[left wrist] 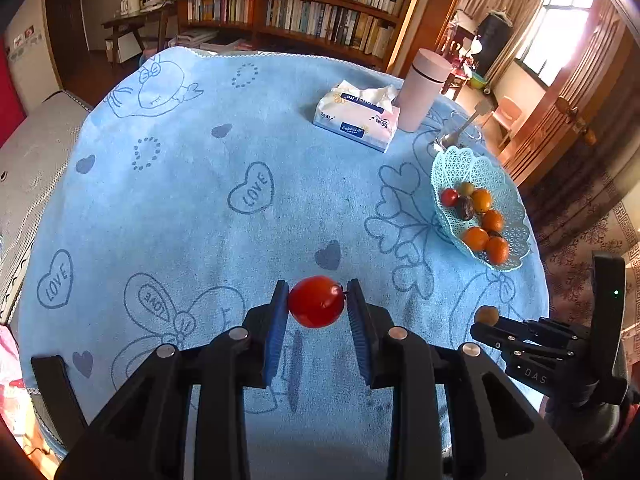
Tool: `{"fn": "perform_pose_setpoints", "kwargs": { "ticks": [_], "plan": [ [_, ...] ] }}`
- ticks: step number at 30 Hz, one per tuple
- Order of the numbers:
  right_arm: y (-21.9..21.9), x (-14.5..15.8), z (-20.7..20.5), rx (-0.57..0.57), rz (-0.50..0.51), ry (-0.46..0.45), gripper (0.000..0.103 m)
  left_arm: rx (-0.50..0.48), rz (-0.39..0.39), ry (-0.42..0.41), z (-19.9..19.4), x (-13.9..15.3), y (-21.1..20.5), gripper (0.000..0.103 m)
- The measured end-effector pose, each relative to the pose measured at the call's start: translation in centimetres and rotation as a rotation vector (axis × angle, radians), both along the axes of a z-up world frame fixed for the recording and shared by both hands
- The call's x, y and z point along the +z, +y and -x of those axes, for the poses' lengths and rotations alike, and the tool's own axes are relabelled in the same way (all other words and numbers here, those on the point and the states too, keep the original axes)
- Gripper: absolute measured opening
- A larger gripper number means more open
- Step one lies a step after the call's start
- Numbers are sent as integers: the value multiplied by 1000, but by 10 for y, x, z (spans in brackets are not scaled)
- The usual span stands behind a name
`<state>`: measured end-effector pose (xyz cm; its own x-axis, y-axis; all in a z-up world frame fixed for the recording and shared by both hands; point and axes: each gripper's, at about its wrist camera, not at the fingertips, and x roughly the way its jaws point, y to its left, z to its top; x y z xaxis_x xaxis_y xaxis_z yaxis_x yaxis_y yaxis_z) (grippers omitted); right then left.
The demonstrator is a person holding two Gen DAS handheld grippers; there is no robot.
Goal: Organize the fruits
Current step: 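Carry the yellow fruit into the basket with the right tool while the left tool holds the tomato, then open the right tool to drop the yellow fruit in the basket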
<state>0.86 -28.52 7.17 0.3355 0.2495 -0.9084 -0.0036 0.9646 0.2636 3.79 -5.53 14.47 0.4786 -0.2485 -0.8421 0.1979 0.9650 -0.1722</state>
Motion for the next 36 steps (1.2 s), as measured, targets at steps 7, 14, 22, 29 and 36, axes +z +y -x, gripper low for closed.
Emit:
{"fn": "perform_pose_setpoints", "kwargs": {
  "ticks": [7,14,22,29,36],
  "plan": [
    [-27,15,9,-64,-30,-35,27,-37,-9,-15,5,6,-20,30],
    [-51,23,13,-126,-40,-55,27,-75,-9,-3,8,2,-36,30],
    [-88,36,6,-233,-47,-89,27,-115,-8,9,12,-2,-49,30],
    [-112,45,-21,-283,-14,-131,27,-109,-10,5,9,-1,-45,30],
    [-120,40,-56,-282,27,-126,27,-82,-9,3,7,1,-36,30]
  ]
}}
